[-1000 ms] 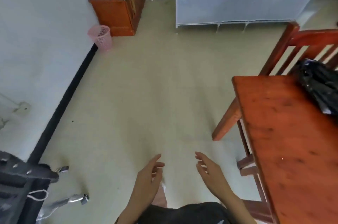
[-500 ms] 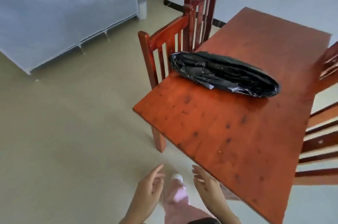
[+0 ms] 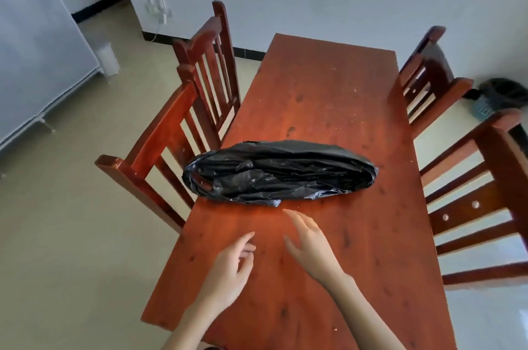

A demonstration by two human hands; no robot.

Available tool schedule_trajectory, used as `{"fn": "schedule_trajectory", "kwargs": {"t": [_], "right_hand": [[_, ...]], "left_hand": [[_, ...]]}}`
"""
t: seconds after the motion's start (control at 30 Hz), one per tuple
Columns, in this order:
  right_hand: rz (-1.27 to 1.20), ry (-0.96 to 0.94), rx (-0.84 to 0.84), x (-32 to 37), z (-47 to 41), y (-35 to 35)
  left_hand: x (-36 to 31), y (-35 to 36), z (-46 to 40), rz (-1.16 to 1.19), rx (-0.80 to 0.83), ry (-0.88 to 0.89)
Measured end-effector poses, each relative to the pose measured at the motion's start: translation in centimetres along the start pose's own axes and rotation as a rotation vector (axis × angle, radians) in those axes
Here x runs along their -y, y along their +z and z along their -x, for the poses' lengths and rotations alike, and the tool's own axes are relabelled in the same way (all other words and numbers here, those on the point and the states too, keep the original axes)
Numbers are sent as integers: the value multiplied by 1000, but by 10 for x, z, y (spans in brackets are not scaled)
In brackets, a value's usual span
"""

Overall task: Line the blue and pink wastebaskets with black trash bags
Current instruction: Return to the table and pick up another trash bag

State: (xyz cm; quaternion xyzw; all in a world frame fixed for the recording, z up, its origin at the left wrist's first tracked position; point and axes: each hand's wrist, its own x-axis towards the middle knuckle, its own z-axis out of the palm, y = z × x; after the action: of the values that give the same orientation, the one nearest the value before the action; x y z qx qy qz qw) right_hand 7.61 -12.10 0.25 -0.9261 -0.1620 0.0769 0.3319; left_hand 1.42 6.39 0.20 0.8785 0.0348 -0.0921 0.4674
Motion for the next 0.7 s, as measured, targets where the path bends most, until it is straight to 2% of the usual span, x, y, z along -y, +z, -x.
{"fn": "schedule_trajectory", "kwargs": {"t": [0.13, 0.3, 0.4, 0.5, 0.7], "right_hand": [[457, -57, -107, -11, -68, -11], [710, 2, 51, -31, -150, -37], [710, 94, 212, -45, -175, -35], [636, 184, 372, -53, -164, -17], [523, 312, 388, -46, -84, 21]], "left_hand": [[-5, -30, -67, -95, 47, 126], [-12, -51, -129, -176, 85, 234], [-16, -56, -150, -242, 58, 314], [-22, -58, -163, -309, 66, 413], [-15, -12, -170, -927, 424, 597]]}}
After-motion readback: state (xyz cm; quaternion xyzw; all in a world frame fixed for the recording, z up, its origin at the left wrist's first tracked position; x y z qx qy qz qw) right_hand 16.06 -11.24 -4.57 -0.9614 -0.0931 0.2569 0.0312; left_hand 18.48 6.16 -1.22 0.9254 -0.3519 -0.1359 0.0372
